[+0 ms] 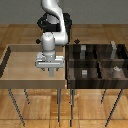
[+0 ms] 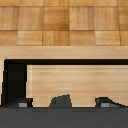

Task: Place the milk carton into the appropriate compartment.

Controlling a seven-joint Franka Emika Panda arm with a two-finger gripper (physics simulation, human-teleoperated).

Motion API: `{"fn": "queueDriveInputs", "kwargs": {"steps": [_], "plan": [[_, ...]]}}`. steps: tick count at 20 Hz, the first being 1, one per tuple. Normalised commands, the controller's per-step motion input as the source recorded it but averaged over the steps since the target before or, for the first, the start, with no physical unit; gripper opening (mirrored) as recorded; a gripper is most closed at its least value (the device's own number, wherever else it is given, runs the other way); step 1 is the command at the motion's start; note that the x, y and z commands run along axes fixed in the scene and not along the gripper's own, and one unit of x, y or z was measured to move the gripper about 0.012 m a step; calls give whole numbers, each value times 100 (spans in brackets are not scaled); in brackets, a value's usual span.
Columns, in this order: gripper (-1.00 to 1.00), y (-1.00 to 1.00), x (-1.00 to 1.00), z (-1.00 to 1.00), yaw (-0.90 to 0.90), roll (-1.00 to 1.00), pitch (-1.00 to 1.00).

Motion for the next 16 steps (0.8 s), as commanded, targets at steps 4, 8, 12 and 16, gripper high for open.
{"fn": "queueDriveInputs", "kwargs": {"steps": [4, 8, 12, 16], "plan": [[-100, 0, 0, 0, 0, 0, 0], [-100, 0, 0, 0, 0, 0, 0], [-100, 0, 0, 0, 0, 0, 0], [100, 0, 0, 0, 0, 0, 0]]}}
